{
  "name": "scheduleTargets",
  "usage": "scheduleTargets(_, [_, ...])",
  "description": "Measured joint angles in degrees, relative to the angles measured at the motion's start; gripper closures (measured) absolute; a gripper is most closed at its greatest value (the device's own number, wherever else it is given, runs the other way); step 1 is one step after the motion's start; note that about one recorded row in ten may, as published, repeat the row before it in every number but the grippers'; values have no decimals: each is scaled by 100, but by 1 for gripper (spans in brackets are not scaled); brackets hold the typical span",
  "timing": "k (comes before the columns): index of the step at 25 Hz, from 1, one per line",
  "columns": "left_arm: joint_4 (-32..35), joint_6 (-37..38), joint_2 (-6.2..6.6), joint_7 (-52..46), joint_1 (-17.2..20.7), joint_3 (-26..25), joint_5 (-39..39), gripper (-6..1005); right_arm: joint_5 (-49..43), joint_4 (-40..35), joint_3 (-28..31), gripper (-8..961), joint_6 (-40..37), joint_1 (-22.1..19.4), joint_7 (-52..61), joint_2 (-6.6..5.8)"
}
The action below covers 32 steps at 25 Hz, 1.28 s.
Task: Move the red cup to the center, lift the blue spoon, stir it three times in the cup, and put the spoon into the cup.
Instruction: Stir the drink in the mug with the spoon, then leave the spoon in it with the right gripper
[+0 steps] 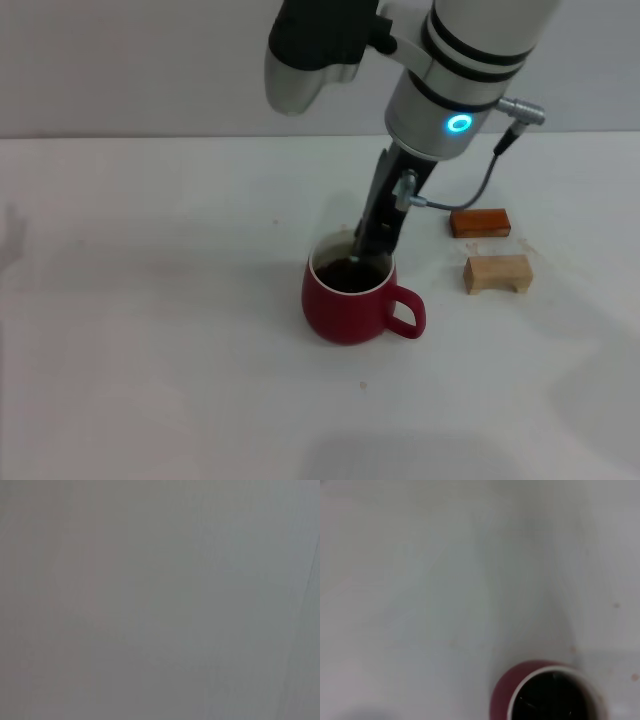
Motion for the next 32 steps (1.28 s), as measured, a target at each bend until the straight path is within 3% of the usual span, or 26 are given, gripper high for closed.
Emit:
scheduleTargets(5, [0, 0, 0, -2, -6, 0, 6, 140, -155, -20, -15, 801, -382, -1, 137, 0])
scheduleTargets(14, [0, 0, -7, -4, -7, 6, 8, 139, -447, -18, -296, 803, -254, -29, 280, -4])
scheduleTargets(32, [0, 52, -1, -3, -7, 9, -7, 139, 125, 216, -614, 815, -36, -76, 358, 20])
